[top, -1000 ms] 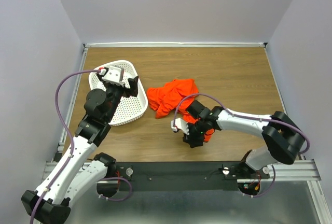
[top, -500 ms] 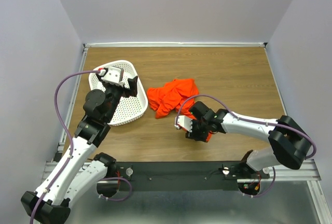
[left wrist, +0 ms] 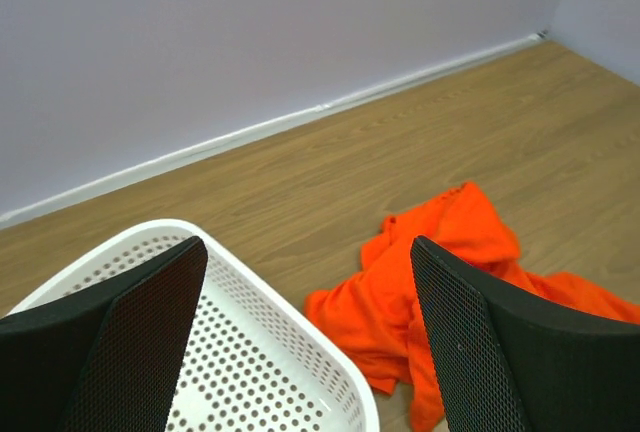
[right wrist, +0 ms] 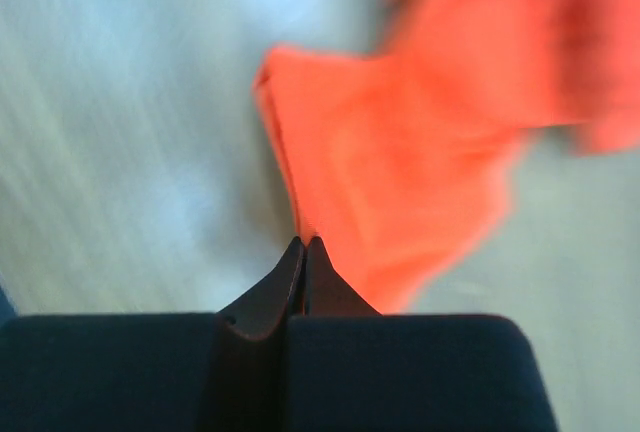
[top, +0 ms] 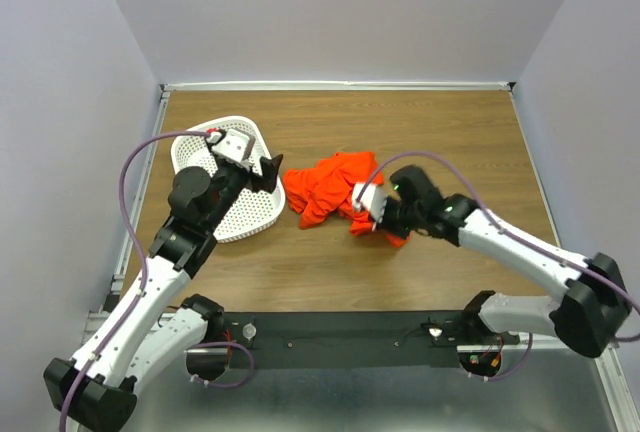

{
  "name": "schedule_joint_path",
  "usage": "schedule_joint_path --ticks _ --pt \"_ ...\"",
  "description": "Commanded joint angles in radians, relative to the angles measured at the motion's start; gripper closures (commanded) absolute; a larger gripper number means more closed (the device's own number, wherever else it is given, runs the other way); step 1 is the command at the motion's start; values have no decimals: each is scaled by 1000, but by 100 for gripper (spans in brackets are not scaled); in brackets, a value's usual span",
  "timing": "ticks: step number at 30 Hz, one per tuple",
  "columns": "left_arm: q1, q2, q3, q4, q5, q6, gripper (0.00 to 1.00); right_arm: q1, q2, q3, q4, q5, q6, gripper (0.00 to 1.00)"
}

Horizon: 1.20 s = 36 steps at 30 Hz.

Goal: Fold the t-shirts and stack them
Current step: Flatten the tshirt out

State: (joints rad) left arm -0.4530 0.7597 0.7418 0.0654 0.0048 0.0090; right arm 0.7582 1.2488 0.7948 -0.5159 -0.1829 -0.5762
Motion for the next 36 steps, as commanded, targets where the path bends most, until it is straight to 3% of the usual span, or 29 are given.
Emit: schedule_joint_path --ticks 1,5,7,11,23,28,32,36 --pt "0 78 11 -6 196 2 9 -146 -115 203 -3 -21 47 99" --pt "-3 151 30 -24 254 -4 12 -405 -65 375 40 40 126 99" --pt "-4 182 34 -30 280 -4 13 -474 6 408 88 132 165 99" --pt "-48 306 66 -53 304 -92 14 -605 107 472 139 108 249 99" --pt "-403 671 209 -105 -94 -325 13 -619 121 400 177 56 271 100" --pt "-452 892 350 -220 -287 -441 14 -620 113 374 183 45 271 99" --pt "-469 969 392 -259 -351 -492 16 -622 107 359 186 37 272 99" --pt "-470 1004 400 -268 -352 -506 27 -622 101 347 191 34 269 99"
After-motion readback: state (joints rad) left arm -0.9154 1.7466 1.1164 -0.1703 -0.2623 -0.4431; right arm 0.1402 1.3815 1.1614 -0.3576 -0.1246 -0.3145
